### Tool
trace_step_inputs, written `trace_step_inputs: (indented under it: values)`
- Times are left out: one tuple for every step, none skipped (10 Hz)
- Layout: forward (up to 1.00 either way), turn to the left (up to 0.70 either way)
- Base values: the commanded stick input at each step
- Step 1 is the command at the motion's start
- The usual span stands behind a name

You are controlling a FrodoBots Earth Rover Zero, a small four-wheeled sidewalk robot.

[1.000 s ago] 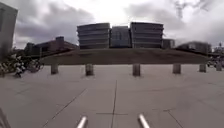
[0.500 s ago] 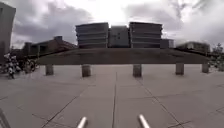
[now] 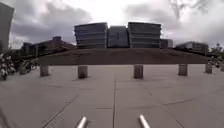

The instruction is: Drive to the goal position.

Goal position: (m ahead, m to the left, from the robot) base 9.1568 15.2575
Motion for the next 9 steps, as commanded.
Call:
trace_step_inputs:
  values:
    - [0.7,0.0]
    - [0.7,0.0]
    - [0.7,0.0]
    - [0.7,0.0]
    - [0.7,0.0]
    - [0.7,0.0]
    - [0.7,0.0]
    - [0.7,0.0]
    - [0.7,0.0]
